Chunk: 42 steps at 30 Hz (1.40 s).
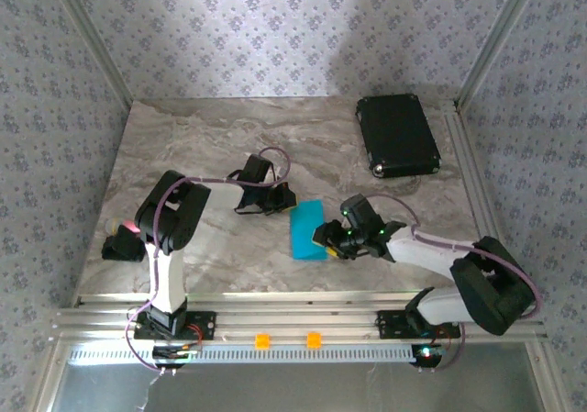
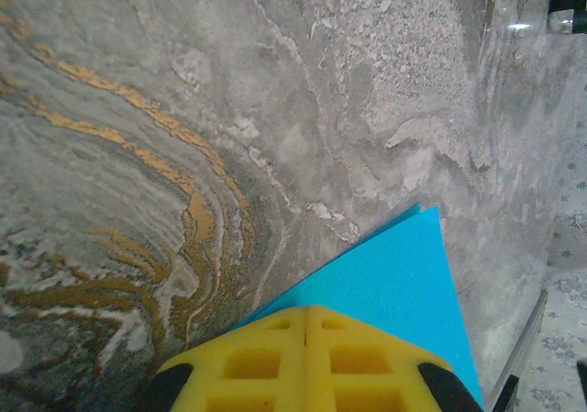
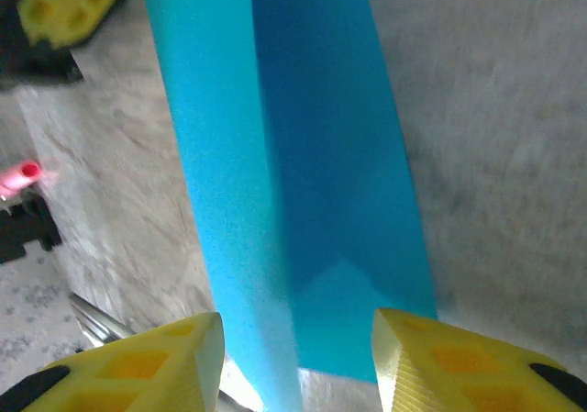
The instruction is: Fold a paper plane with a square sheet of paper (pick it up from the middle)
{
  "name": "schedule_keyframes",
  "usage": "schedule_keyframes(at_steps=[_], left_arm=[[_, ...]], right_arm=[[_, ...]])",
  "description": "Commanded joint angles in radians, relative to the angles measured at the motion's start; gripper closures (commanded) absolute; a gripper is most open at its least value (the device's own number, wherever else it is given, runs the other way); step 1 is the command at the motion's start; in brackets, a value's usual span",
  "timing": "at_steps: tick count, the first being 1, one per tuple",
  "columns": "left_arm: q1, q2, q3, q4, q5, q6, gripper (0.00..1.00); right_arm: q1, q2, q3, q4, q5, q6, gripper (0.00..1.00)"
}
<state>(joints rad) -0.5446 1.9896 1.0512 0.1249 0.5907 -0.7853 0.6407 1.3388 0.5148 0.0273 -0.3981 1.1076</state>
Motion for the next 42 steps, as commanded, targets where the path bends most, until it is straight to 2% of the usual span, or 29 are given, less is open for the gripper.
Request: schedule_keyframes(at_steps=[1,5,9,13,16,25,29,34,39,42], left_arm=[[-0.018,0.044,-0.015,-0.107,-0.035,0.013,0.95],[-0.022,0.045,-0.012,-0.107,-0.035,0.012,0.95],[-0.026,0.043,-0.008,-0.107,-0.035,0.009,0.95],[-0.033,0.034,-0.004,-0.108,-0.033,0.009,0.95],[-0.035,0.022,0.002,-0.111,-0.026,0.014,0.94],[-0.039,0.005,0.044,-0.157,-0.016,0.051,0.92],[-0.042,-0.006,0.053,-0.157,-0.009,0.055,0.91],[-0.042,-0.011,0.064,-0.168,-0.009,0.065,0.9],[-0.042,-0.046,0.118,-0.241,0.003,0.131,0.83],[-0.042,-0.084,0.165,-0.313,-0.006,0.182,0.72]], right_arm=[[-0.05,0.035,0.014,0.122,-0.089,-0.062,0.49],[-0.096,0.094,0.029,0.189,-0.18,-0.094,0.5],[-0.123,0.16,0.042,0.2,-0.2,-0.113,0.57],[-0.144,0.2,0.043,0.226,-0.218,-0.133,0.69],[-0.158,0.225,0.045,0.231,-0.229,-0.168,0.74],[-0.204,0.284,0.068,0.23,-0.293,-0.255,0.76],[-0.208,0.32,0.07,0.288,-0.335,-0.247,0.8],[-0.217,0.34,0.073,0.279,-0.328,-0.256,0.83],[-0.223,0.354,0.067,0.29,-0.333,-0.243,0.89],[-0.222,0.349,0.07,0.293,-0.323,-0.235,0.88]])
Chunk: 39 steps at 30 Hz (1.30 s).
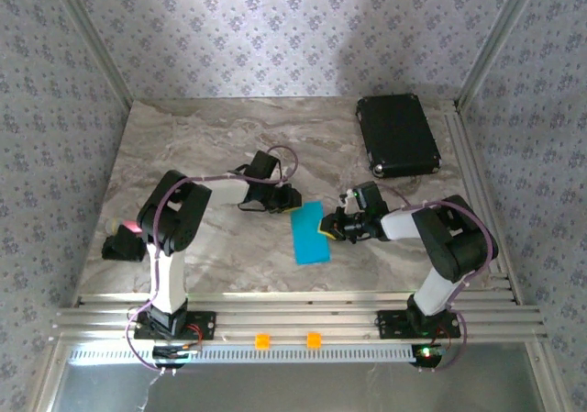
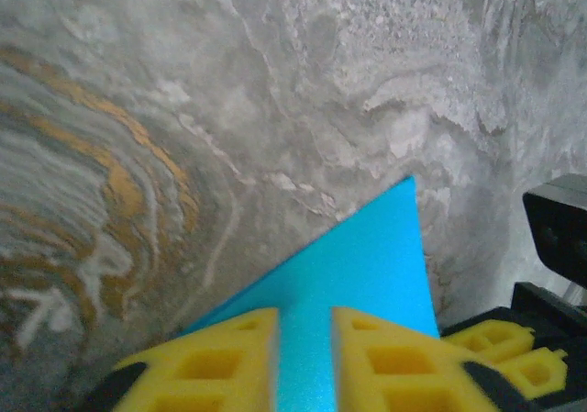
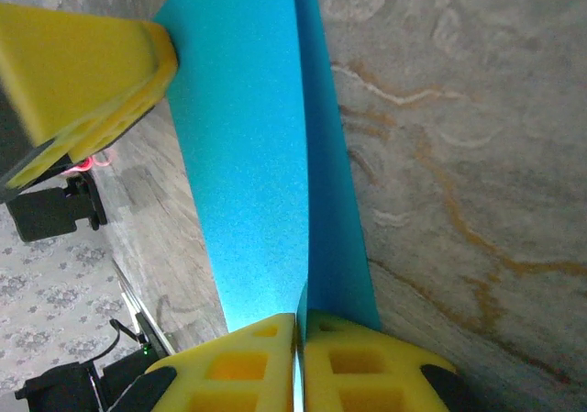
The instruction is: Fold a paper plane with a square sheet of paper (pick it up from the middle)
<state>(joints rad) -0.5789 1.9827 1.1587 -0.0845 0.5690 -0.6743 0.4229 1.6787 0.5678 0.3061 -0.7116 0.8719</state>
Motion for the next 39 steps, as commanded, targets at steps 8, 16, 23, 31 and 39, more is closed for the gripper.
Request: schedule_keyframes(at_steps=[8,16,23,31,39], left_arm=[[-0.03,-0.243,-0.07,-0.044,-0.024,0.076,0.65],[-0.048,-0.386,-0.222,0.023,-0.075,0.05,0.67],[-0.071,-0.456,-0.289,0.063,-0.116,0.045,0.67],[-0.082,-0.464,-0.302,0.065,-0.12,0.041,0.68],[-0.126,-0.525,-0.348,0.088,-0.21,0.086,0.67]], right_arm=[[-0.011,0.021,0.044,0.002,-0.006,-0.001,0.78],[-0.046,0.039,0.058,-0.013,-0.053,-0.041,0.82],[-0.019,0.062,0.087,0.002,-0.106,-0.061,0.79],[0.004,0.058,0.095,-0.026,-0.069,-0.078,0.79],[0.017,0.045,0.111,-0.085,-0.016,-0.046,0.95]])
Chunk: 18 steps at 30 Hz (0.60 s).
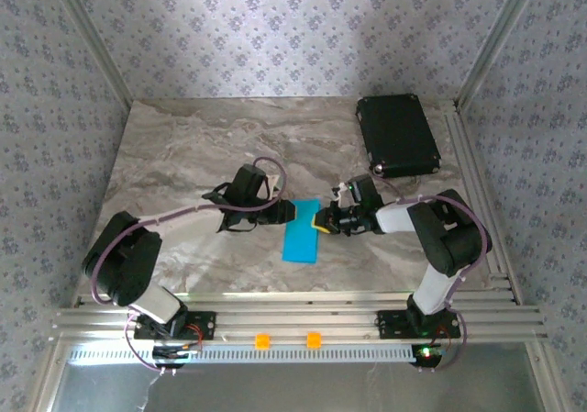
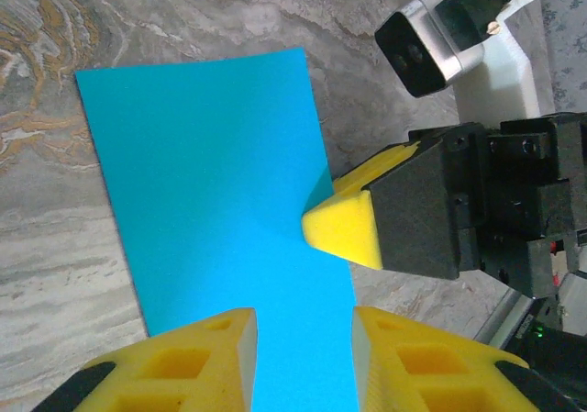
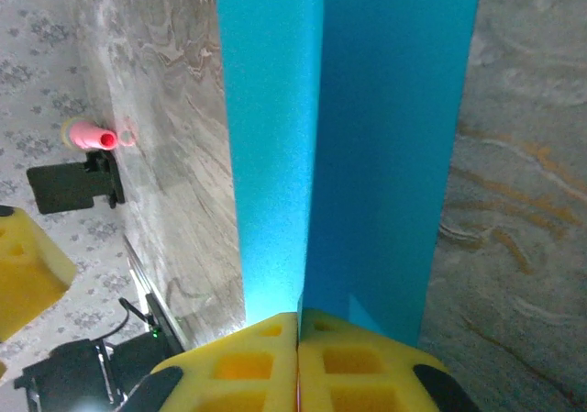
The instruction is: Fold a paper plane with a square sheet of paper (pick it up from the middle)
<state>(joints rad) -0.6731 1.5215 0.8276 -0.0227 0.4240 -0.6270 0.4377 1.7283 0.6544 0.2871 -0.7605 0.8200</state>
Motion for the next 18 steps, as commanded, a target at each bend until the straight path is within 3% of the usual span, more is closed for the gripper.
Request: schedule_keyframes(at_steps=[1,5,7,10,14,18], left_arm=[[-0.055,-0.083,-0.031,0.034,-0.107,0.073,0.67],[-0.208,-0.18,-0.097,0.088,-0.328,0.294,0.64],[-0.241,-0.192,-0.087,0.028,-0.347,0.354,0.62],[-0.302,-0.169,-0.051,-0.084,-0.408,0.411,0.53],[-0.452,-0.103,-0.019,-0.141,-0.579,0.516,0.43],[-0.545,-0.012,0.04,-0.187,-0.712,0.571,0.38]], right_arm=[[-0.003,-0.008,0.029,-0.086,0.038,0.014,0.96],[-0.032,-0.022,0.029,-0.072,0.011,0.065,0.96],[-0.044,-0.019,0.044,-0.092,-0.008,0.075,0.96],[-0.05,-0.017,0.059,-0.111,-0.025,0.071,0.96],[-0.052,-0.015,0.079,-0.152,-0.028,0.056,0.96],[-0.053,-0.02,0.088,-0.174,-0.026,0.051,0.96]])
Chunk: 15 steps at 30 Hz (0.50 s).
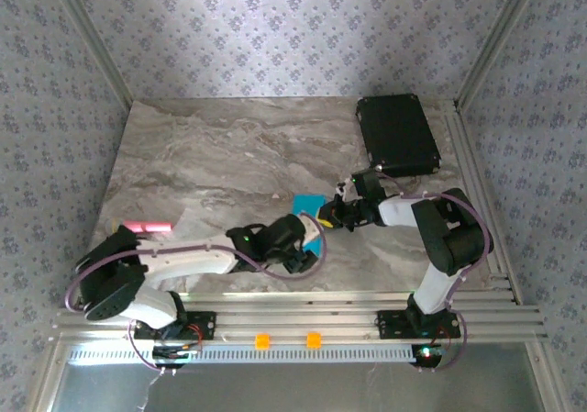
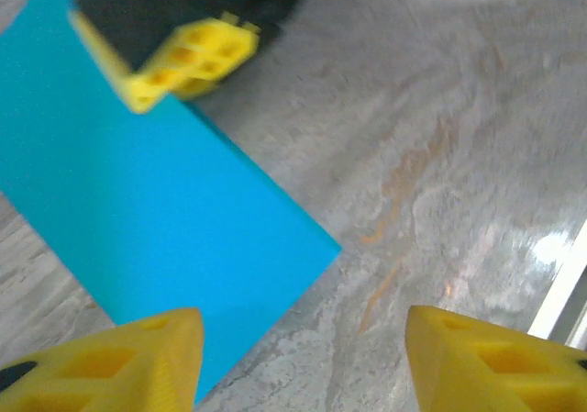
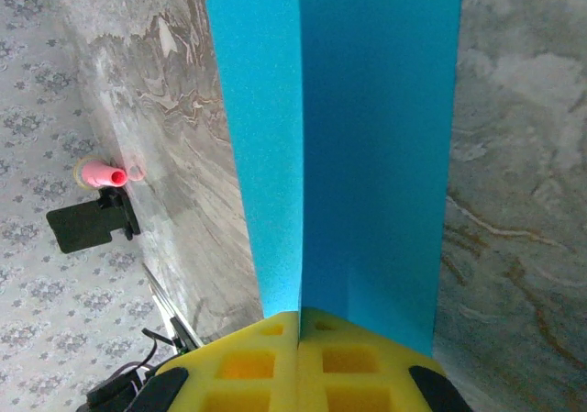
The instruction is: Fold a paper plane with a square sheet of paper (pick it up from the middle)
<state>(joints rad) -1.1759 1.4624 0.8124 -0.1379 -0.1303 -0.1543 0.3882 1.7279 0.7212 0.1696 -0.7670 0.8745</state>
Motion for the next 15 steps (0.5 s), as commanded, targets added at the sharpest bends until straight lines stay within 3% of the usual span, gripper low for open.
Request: schedule_keyframes(at_steps=[1,6,15], left_arm=[[-0.06,0.068,0.066,-0.072,-0.184,0.112,0.36],[-0.117,0.165,0.121,-0.084,-0.309,0.154,0.27],[-0.152,0.301,0.178,-0.102,-0.471,0.174,0.26]], right_arm=[[-0.003,-0.021,0.023,-0.057,-0.02,-0.005,0.96],[-0.004,-0.021,0.029,-0.065,-0.019,-0.005,0.95],[-0.002,-0.021,0.03,-0.061,-0.018,0.001,0.95]])
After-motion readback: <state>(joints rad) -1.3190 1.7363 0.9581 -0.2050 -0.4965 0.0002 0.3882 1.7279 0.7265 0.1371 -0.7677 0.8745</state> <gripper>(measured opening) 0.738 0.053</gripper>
